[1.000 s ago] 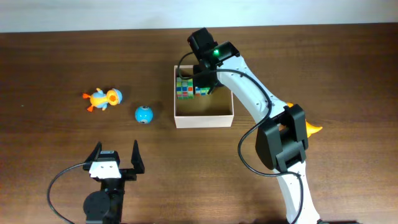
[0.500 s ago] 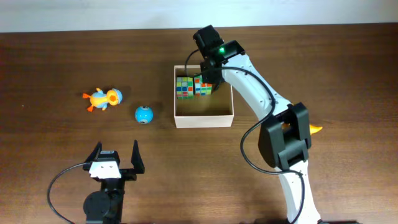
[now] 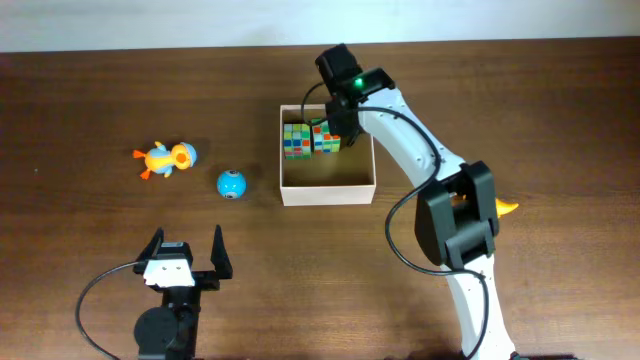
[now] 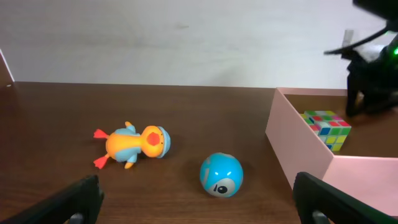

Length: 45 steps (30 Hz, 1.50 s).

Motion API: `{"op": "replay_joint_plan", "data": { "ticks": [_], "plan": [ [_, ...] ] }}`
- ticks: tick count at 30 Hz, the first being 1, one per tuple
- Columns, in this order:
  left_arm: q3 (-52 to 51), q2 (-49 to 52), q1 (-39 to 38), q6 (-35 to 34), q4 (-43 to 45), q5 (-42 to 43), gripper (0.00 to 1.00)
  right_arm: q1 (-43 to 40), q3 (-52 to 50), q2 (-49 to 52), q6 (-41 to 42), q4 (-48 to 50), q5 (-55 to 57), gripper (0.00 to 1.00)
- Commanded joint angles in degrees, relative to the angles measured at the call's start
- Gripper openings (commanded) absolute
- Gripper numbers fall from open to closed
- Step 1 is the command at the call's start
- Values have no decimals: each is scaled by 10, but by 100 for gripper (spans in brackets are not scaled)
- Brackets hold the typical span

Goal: Pack container
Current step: 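Carry the cube into the box beside the first cube and release, then withdraw the right gripper and move it over the orange dinosaur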

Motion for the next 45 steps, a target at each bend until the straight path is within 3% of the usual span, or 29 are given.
{"op": "replay_joint_plan", "data": {
  "ticks": [1, 27, 34, 41, 45],
  "plan": [
    [-1, -4, -3, 11, -2, 6, 99, 0, -5, 21, -6, 4, -11, 29],
    [-1, -4, -3, 11, -1, 6, 99, -1, 29, 2, -21, -24, -55, 30],
    [-1, -4, -3, 11, -2, 6, 99, -1, 150, -12, -26, -131, -49, 55],
    [-1, -4, -3, 11, -2, 6, 99, -11, 344, -12, 8, -308, -37, 85],
    [-1, -4, -3, 11, -1, 6, 99, -43, 415, -12, 27, -386, -36, 91]
  ]
}}
